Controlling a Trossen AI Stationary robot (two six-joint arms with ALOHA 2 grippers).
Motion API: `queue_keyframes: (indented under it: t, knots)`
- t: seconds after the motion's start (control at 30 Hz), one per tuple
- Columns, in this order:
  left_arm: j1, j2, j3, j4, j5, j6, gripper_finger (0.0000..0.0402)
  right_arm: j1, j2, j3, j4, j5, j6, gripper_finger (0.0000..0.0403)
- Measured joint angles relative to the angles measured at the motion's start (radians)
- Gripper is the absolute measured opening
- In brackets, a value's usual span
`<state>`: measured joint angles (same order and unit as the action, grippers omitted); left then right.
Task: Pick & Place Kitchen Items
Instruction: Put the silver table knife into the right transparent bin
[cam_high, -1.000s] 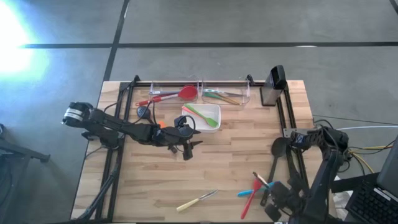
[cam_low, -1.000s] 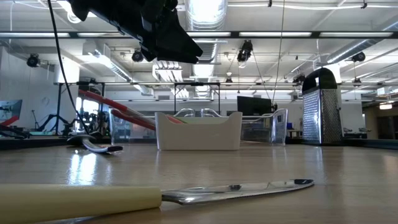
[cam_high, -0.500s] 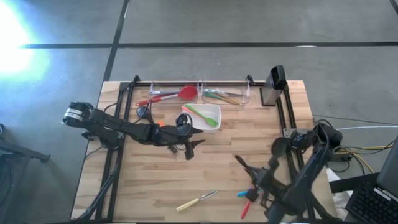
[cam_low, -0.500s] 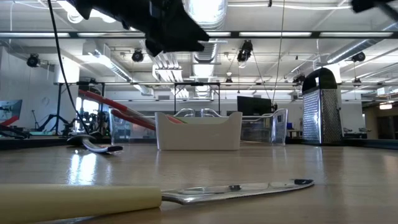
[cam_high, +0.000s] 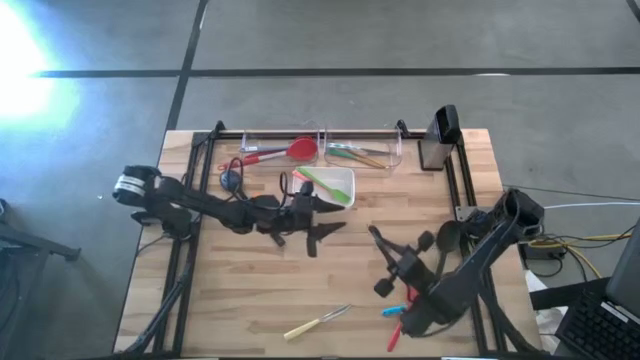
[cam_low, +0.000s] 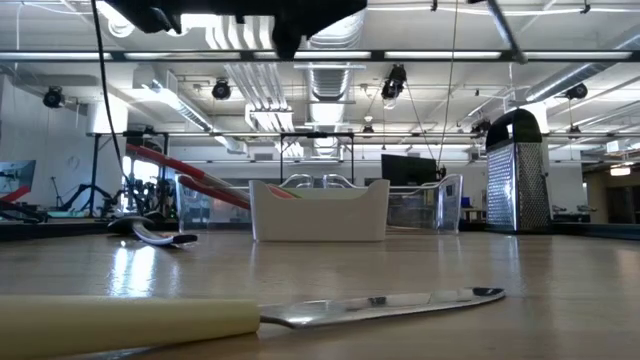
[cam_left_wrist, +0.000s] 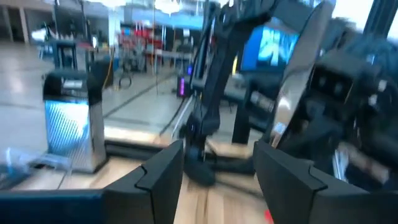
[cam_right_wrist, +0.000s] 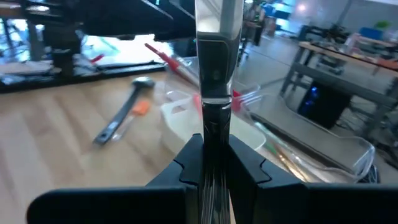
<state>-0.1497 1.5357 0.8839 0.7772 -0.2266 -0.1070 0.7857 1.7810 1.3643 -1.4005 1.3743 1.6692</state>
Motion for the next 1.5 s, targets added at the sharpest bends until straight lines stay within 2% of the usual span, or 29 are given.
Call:
queue_keyframes:
  t: [0.37,0.5,0.9,1.03,1.23,1.33,1.5]
  knots:
    - [0.017,0.12,0.185,0.026,0.003,0.002,0.02,-0.154,-0.006,0.002,0.031,0.022,-0.058,0.003]
    - [0.021,0.148,0.221,0.018,0.03,0.002,0.02,-0.169,-0.006,0.002,0.04,0.039,-0.076,0.003]
    - [0.051,0.186,0.318,0.003,0.029,0.005,0.0197,-0.173,-0.007,0.011,0.117,0.042,-0.163,0.003]
    - [0.061,0.186,0.34,-0.063,0.031,0.001,0.0157,-0.174,-0.007,0.018,0.146,0.04,-0.204,0.003]
    - [0.069,0.19,0.342,-0.072,0.064,0.005,0.0027,-0.18,-0.007,0.018,0.195,0.038,-0.26,0.003]
    - [0.073,0.19,0.345,-0.082,0.083,0.007,0.0008,-0.18,-0.007,0.018,0.193,0.039,-0.263,0.003]
    - [0.079,0.188,0.361,-0.139,0.09,0.054,0.0004,-0.186,-0.007,0.018,0.198,0.034,-0.27,0.003]
